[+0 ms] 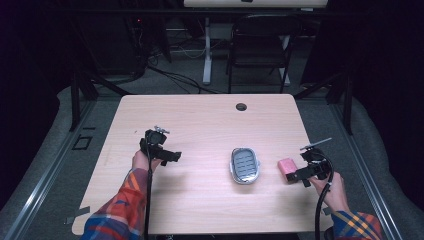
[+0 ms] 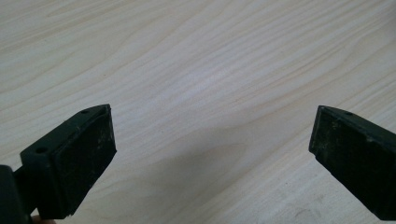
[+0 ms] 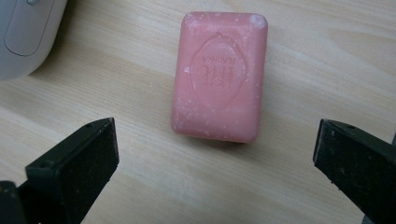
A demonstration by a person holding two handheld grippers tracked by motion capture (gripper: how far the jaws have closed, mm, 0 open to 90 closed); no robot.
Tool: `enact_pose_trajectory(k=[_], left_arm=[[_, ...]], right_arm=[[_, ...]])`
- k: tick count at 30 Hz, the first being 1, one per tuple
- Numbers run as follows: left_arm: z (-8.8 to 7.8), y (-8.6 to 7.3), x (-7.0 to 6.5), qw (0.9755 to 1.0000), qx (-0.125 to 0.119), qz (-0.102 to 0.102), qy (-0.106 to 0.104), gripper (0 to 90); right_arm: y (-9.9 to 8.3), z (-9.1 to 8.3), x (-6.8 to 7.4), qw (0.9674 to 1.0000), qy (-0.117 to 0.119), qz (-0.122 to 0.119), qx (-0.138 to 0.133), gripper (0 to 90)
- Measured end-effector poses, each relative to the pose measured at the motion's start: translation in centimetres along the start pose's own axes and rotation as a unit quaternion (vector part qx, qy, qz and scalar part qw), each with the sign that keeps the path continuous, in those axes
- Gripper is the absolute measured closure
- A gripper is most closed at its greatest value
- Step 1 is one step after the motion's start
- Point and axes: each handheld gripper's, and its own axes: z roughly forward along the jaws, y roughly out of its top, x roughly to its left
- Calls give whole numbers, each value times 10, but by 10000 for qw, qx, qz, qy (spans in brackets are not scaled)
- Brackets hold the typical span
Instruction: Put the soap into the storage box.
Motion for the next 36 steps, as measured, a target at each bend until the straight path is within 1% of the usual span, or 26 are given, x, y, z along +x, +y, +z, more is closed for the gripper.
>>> enact_pose_trajectory(k=[2,7,8,10,11,12,13,14,15,16,17,18,19,20,21,22,23,25,26,30,31,34,35,36], left_arm=[[0,0,-1,10000,-7,34,10,4],[-1,1,-1,10000,-6,15,26,3],[-1,1,0,10000,-13,16,25,3],[-1,1,-1,10000,-16,24,25,3],[0,1,0,10000,-10,29,26,3],[0,1,0,10000,-10,29,26,3],[0,1,0,10000,-8,24,26,3],[0,1,0,10000,-8,24,26,3],[0,1,0,10000,-11,13,14,3],[0,1,0,10000,-10,11,11,3],[0,1,0,10000,-2,10,12,3],[0,1,0,10000,-2,10,12,3],[0,1,-1,10000,4,27,20,3],[0,1,-1,10000,4,27,20,3],[0,1,-1,10000,5,17,12,3],[0,1,-1,10000,-1,22,11,3],[0,1,-1,10000,6,24,18,3],[1,1,-1,10000,10,28,23,3],[1,1,-1,10000,16,33,26,3],[1,1,-1,10000,35,51,29,3],[1,1,-2,10000,31,56,39,3],[1,1,-2,10000,42,65,35,4],[1,1,-2,10000,39,64,36,4],[1,1,-2,10000,36,63,34,4]], right_arm=[[0,1,0,10000,-3,39,4,0],[2,4,1,10000,38,85,37,0],[2,5,2,9999,18,123,57,0],[4,7,4,9999,-8,122,62,0],[7,10,7,9998,-27,172,-10,0],[7,10,7,9998,-27,172,-10,0],[12,12,8,9998,-115,100,88,0],[12,12,8,9998,-115,100,88,0],[15,16,9,9997,-194,143,91,0],[15,16,9,9997,-194,143,91,0],[18,19,8,9994,-221,133,218,0],[18,19,8,9994,-221,133,218,0],[20,22,7,9992,-284,208,185,0],[20,22,7,9992,-284,208,185,0],[21,21,6,9991,-282,163,260,8],[22,22,6,9990,-314,184,255,36],[23,23,5,9986,-386,249,253,145],[23,23,4,9986,-382,225,282,134],[24,24,4,9984,-409,264,304,158],[24,24,4,9980,-446,290,328,190],[24,25,3,9980,-434,304,351,217],[25,26,3,9977,-449,309,395,232],[25,27,3,9975,-498,314,396,244],[25,27,3,9975,-498,314,396,244]])
